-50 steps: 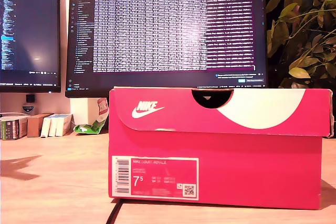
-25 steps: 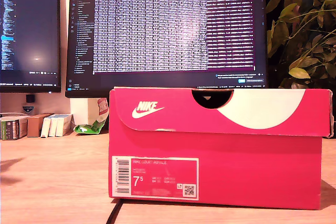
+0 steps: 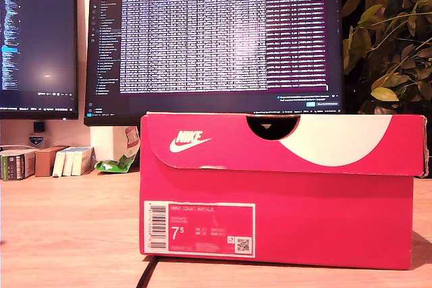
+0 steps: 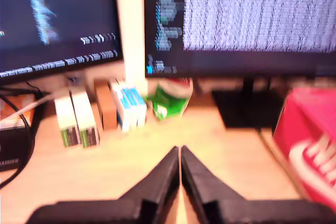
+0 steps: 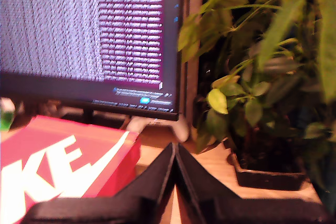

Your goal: Close the red shoebox by pushing the lid with your left arm and holding the box in place with your right arm

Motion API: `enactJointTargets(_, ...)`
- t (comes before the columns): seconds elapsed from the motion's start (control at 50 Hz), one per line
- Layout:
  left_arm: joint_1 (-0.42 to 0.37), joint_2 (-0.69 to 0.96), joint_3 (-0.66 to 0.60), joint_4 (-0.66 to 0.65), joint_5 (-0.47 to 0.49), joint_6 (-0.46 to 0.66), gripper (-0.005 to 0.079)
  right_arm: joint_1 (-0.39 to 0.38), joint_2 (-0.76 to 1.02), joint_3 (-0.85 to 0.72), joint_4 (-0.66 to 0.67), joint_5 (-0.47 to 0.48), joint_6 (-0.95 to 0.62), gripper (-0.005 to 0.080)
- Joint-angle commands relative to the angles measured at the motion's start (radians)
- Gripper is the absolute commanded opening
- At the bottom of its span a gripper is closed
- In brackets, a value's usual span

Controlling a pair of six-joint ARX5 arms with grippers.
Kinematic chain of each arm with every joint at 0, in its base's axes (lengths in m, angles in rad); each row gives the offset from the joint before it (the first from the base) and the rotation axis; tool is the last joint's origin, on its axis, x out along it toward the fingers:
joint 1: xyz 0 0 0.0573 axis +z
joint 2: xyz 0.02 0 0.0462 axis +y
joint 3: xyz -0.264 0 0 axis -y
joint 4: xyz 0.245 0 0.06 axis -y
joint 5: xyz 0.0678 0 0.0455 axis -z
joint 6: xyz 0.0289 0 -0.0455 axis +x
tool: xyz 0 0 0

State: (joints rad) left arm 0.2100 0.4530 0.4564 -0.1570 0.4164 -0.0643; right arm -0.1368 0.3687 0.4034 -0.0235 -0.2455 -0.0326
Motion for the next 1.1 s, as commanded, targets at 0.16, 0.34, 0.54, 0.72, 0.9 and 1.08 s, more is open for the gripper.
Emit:
enactJointTargets(0.16,-0.057,-0.103,-0.084,-0.002,-0.011,-0.052,-0.0019,0.000,-0.124,-0.031,-0.048,0.016,0.010,-0.0013)
enactJointTargets(0.34,-0.101,-0.168,-0.111,-0.028,-0.051,-0.102,-0.0019,0.036,-0.187,-0.031,-0.096,0.013,0.018,-0.0013)
enactJointTargets(0.54,-0.147,-0.224,-0.114,-0.053,-0.118,-0.105,-0.0019,0.097,-0.200,-0.046,-0.134,0.026,0.034,-0.0013)
enactJointTargets(0.72,-0.193,-0.261,-0.143,-0.050,-0.190,-0.128,-0.0019,0.163,-0.223,-0.118,-0.016,0.142,0.040,-0.0013)
enactJointTargets(0.9,-0.249,-0.297,-0.189,-0.024,-0.242,-0.139,-0.0019,0.201,-0.262,-0.217,0.075,0.240,0.003,-0.0013)
enactJointTargets(1.08,-0.289,-0.312,-0.230,0.002,-0.269,-0.103,-0.0019,0.200,-0.288,-0.268,0.080,0.237,-0.044,-0.0013)
